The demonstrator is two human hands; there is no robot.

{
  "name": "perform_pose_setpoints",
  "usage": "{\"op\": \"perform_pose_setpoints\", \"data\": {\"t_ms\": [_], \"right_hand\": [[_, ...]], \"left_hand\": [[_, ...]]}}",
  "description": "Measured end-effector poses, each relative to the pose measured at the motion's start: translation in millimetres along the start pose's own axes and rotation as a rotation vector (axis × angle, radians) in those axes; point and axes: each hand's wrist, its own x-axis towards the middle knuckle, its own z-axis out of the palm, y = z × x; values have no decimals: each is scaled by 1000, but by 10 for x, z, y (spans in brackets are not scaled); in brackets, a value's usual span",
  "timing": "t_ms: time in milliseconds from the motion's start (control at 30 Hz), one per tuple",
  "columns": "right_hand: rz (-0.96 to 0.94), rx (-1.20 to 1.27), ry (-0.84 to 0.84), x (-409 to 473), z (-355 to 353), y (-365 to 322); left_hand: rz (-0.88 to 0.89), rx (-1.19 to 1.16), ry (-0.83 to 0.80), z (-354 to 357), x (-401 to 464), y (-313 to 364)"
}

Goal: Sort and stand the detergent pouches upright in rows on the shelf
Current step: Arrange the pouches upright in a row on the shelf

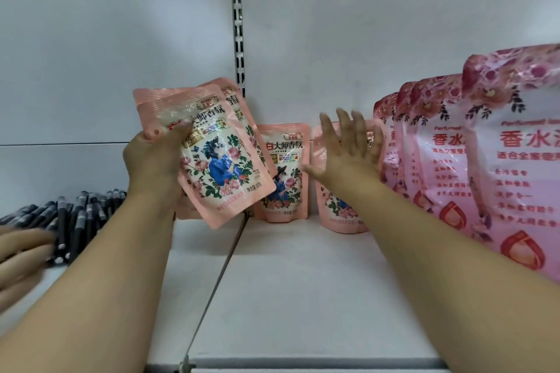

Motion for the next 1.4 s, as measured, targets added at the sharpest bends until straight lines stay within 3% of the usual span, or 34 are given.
{"op": "perform_pose_setpoints", "data": {"t_ms": [400, 500, 567, 633, 700, 833, 1033, 1167, 1267, 1400], "right_hand": [[86, 109, -24, 39, 61, 105], [24, 421, 230, 14, -154, -67], [6, 817, 301, 3, -324, -249], [74, 1260, 80, -45, -441, -412], [133, 1453, -168, -89, -434, -471], [199, 1563, -204, -108, -370, -413], [327, 1787, -90, -81, -376, -424], [369, 1650, 80, 1, -308, -380], [462, 1646, 18, 11, -144, -457], [516, 1559, -77, 4, 99, -522]], "left_hand": [[-1, -39, -61, 8, 59, -45], [-14, -54, -135, 2, 41, -23], [-43, -76, -204, 5, 58, -22], [-110, -105, -294, 22, 66, -34], [-184, -111, -374, 45, 44, -68], [-228, -73, -433, 68, 7, -120], [-227, -175, -281, -35, 126, -82], [-166, -337, -47, -175, 286, -53], [-87, -266, 92, -199, 298, -47], [-24, -179, 136, -158, 244, -72]]}}
